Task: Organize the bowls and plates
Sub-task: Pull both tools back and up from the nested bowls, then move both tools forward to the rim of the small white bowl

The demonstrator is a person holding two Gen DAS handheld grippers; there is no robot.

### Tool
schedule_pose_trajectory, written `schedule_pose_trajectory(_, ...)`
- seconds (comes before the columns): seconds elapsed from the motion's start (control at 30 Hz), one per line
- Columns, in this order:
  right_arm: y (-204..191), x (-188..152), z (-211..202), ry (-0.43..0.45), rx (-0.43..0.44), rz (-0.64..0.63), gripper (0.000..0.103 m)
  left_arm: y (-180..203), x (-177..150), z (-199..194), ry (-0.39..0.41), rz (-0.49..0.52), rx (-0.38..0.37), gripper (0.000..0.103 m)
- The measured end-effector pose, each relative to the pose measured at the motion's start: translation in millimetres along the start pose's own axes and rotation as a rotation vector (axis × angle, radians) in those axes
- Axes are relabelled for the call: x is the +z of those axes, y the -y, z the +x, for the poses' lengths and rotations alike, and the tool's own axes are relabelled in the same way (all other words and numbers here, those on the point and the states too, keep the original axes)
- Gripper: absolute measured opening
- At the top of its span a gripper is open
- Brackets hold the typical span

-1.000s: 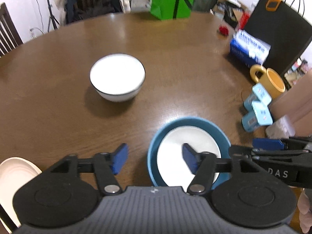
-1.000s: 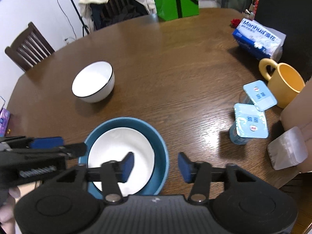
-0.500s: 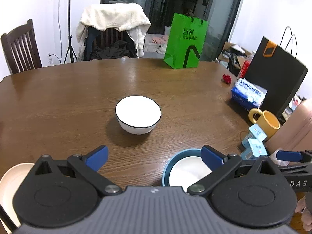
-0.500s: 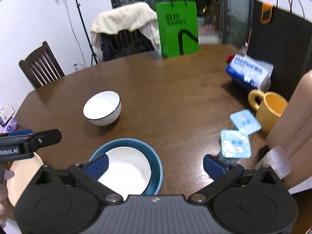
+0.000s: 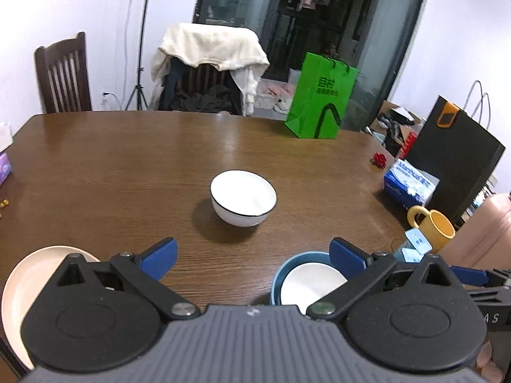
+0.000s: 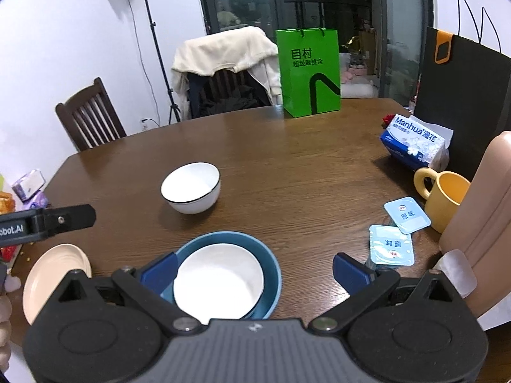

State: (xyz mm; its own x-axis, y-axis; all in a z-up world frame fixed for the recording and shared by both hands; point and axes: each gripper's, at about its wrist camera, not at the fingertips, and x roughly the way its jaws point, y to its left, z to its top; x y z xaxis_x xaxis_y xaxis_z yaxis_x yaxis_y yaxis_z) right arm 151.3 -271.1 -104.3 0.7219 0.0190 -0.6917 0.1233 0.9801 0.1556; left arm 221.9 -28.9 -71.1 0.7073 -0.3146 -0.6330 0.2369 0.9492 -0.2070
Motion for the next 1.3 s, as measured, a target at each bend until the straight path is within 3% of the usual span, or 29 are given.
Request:
schedule_pose_trajectory(0.13,-0.5,-3.0,-2.6,0.003,0.026,0.007,0.103,-0.9,1.0,-10.5,0.024,-0.014,0.012,0.103)
schedule_pose_trajectory(0.23,-5.0,-2.1,4.6,-0.064,0.045,-0.010,0.099,1.3,-2.2,-18.0,0.039,-0.014,0.021,0.103)
schedule_pose_trajectory(0.63,-13.8,-0.9,-1.8,-0.048,0.058,-0.011,0.099,4.0,-3.2,-20.9,0.013,-0.007,0.053,0.103)
schedule_pose_trajectory(1.3,-28.5,56.6,52.6,-0.061,0.050,0.004,0.099,-29.8,58.7,47.7,-0.021,-0.023,0.041,0.103)
